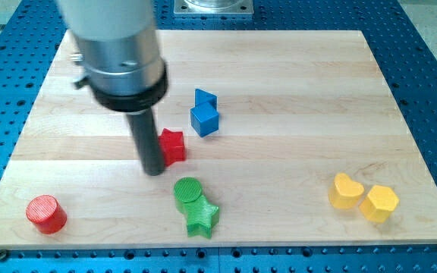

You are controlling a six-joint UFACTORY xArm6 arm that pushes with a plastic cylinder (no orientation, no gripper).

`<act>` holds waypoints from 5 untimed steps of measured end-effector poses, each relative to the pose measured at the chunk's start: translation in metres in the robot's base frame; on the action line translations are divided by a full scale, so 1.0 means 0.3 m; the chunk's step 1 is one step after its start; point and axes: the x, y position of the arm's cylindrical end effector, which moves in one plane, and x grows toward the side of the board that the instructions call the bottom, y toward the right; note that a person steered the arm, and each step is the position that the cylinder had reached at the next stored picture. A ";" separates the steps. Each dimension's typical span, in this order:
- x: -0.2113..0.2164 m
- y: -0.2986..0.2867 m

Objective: Push the green blocks towards the center

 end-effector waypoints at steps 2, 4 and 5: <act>-0.176 0.146; -0.036 0.256; 0.156 0.486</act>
